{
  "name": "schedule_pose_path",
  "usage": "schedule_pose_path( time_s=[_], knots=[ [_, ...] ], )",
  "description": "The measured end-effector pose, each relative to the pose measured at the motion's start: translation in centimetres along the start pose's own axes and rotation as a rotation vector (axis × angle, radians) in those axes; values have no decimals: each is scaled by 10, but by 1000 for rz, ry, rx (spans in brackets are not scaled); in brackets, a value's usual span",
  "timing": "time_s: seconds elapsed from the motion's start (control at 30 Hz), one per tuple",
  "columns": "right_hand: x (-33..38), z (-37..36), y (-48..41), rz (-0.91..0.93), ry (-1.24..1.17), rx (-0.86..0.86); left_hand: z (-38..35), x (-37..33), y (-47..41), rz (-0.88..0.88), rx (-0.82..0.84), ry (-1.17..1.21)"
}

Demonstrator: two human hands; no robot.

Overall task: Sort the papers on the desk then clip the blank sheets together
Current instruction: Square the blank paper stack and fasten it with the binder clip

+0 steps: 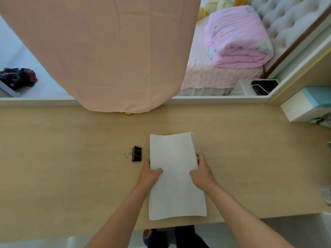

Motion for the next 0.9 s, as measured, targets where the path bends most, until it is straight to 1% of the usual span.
schedule_pose_path(
  time_s=[0.1, 0.23, 0.33, 0.43, 0.53, 0.63, 0.67, 0.73, 0.8, 0.83, 0.9],
  knots=[
    [17, 12, 15, 75, -91, -73, 8, -34, 3, -139, -62, 46],
    [46, 39, 38, 193, -269, -256, 10, -95, 21, -425, -150, 79],
    [59, 55, 50, 276, -373, -310, 7, -120, 35, -538, -225, 124],
    [56, 58, 50, 302, -383, -279, 3, -119, 41, -567, -266, 122],
    [43, 59, 42, 307, -376, -196, -4, -117, 49, -608, -249, 98],
    [40, 70, 40, 330, -408, -155, -3, -125, 57, -614, -231, 112],
    [41, 75, 38, 341, -425, -143, -1, -132, 60, -635, -221, 137],
    [45, 81, 35, 374, -431, -122, 3, -153, 70, -739, -208, 185],
    [47, 80, 32, 396, -406, -107, 3, -172, 82, -824, -259, 225],
    [46, 79, 30, 394, -397, -102, 2, -177, 84, -819, -313, 258],
    [46, 77, 34, 394, -400, -99, -1, -181, 87, -752, -415, 317]
  ],
)
Point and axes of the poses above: each hand's wrist, its own y-axis away from the middle knuckle, its own z-axis out of the back of the hand, x = y × z, the point moved 8 cm from there along -y, towards the middle knuckle, and after that the axes turned 12 degrees about -z, right-handed, at the moved point
